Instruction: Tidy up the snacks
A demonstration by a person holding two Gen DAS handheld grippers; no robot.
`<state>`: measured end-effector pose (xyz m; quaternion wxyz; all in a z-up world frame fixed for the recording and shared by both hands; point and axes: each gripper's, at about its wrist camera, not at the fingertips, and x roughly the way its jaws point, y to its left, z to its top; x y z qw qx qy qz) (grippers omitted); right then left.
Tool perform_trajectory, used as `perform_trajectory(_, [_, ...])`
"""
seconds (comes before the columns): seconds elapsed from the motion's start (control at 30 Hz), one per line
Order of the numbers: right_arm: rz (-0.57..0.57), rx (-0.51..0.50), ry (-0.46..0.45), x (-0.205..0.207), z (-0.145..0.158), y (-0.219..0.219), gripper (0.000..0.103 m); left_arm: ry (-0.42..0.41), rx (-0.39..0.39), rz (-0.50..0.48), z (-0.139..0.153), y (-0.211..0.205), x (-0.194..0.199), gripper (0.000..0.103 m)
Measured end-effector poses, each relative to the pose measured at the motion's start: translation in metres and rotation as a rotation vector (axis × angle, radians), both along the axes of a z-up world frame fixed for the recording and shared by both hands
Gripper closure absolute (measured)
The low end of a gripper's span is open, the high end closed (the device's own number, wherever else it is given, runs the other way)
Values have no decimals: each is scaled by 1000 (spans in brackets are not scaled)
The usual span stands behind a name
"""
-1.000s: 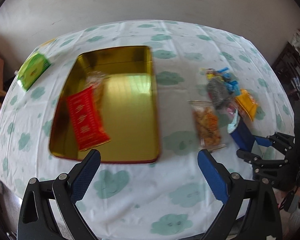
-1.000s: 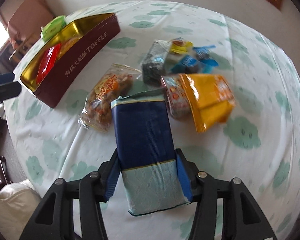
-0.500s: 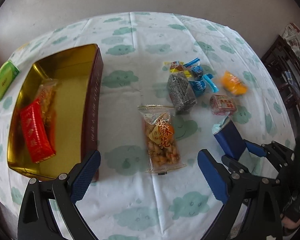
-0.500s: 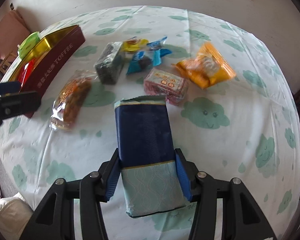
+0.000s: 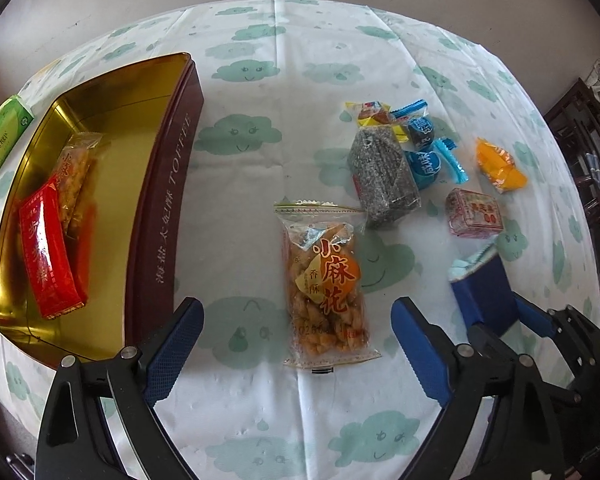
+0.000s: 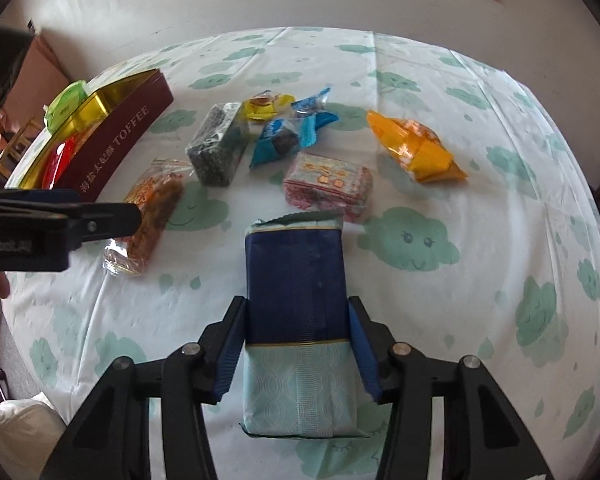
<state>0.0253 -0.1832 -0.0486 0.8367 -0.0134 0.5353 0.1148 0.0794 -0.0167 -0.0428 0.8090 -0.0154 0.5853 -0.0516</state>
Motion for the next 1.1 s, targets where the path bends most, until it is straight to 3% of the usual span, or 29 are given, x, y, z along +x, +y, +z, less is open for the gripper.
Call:
perform_trajectory(0.07, [-7, -1, 2, -3, 0, -3, 53, 9, 2, 5, -3, -1, 2, 14])
perform_trajectory(0.17, [-10, 2, -1, -7, 0, -7, 53, 13, -17, 19, -5, -1, 6, 39])
perform_trajectory(0.27, [-15, 12, -5, -10, 0, -9, 53, 36, -33, 28, -10, 0, 10, 45])
perform_trajectory(0.4, [-16, 14, -7, -11, -1, -10, 53, 47, -45, -10, -11, -4, 9, 67])
perform_trajectory(0.87, [1, -52, 0, -12, -2, 0, 52, 5, -5, -92, 5, -7, -5, 67])
perform_trajectory(1.1, [10, -87, 14, -10, -2, 4, 52, -98, -26, -144, 53, 9, -22, 67])
